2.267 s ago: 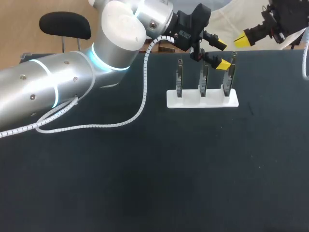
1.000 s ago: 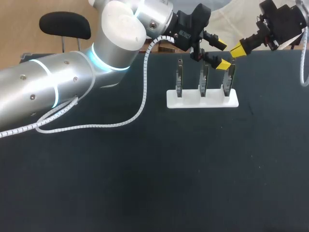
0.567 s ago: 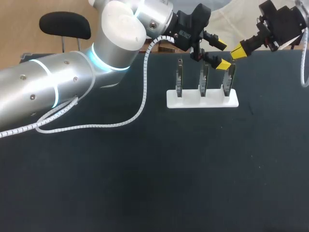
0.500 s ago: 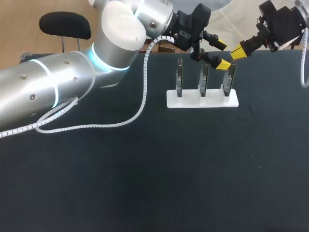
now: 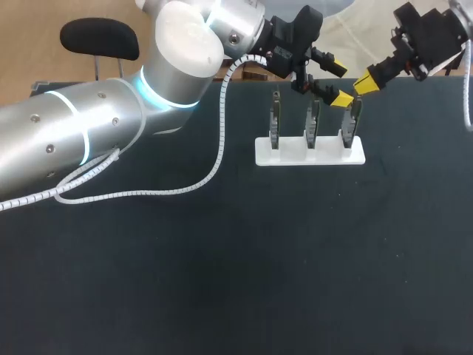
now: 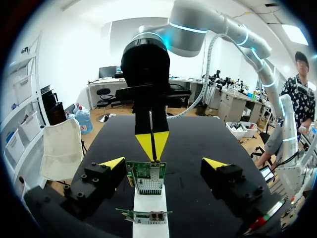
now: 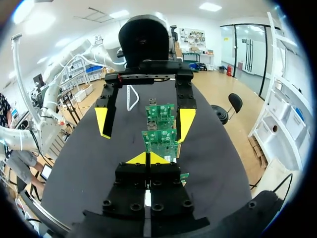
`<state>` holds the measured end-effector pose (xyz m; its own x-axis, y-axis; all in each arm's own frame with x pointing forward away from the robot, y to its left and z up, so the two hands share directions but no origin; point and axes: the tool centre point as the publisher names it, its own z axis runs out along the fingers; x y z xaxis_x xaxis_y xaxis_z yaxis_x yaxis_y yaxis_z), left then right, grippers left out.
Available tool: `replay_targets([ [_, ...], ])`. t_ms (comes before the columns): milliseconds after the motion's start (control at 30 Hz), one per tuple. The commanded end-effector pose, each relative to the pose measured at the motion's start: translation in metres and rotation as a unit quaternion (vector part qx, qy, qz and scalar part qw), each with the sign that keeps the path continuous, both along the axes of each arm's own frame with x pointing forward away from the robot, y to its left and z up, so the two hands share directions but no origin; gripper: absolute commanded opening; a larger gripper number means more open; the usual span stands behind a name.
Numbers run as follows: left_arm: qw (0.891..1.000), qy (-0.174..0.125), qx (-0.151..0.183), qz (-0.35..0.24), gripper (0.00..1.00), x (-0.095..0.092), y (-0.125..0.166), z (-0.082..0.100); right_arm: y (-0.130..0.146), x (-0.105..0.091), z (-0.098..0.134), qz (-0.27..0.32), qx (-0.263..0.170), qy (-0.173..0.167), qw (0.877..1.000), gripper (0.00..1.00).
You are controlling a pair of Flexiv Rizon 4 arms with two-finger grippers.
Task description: Pick up the optical module with the left hand, and insert it into the network port with the right hand.
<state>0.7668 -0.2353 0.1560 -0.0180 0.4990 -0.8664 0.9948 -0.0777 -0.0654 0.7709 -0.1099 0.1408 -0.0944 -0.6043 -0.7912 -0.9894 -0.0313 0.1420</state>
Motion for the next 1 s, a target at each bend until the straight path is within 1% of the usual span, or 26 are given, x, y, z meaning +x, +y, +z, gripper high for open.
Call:
replay_targets([
  [33, 1.000, 0.001, 0.002, -0.002, 1.00, 0.002, -0.001, 0.000, 0.002, -0.004, -0.009, -0.005, 0.004, 0.001, 1.000, 0.00],
  [667, 1.000, 0.001, 0.002, -0.002, 1.00, 0.002, -0.001, 0.000, 0.001, -0.003, -0.010, -0.012, 0.010, 0.000, 1.000, 0.00],
  [833, 1.000, 0.001, 0.002, -0.002, 1.00, 0.002, -0.001, 0.000, 0.001, 0.001, -0.006, -0.025, 0.033, 0.012, 0.999, 0.00],
  [1000, 1.000, 0.001, 0.002, -0.002, 1.00, 0.002, -0.001, 0.000, 0.000, 0.003, 0.002, -0.023, 0.038, 0.004, 0.999, 0.00],
])
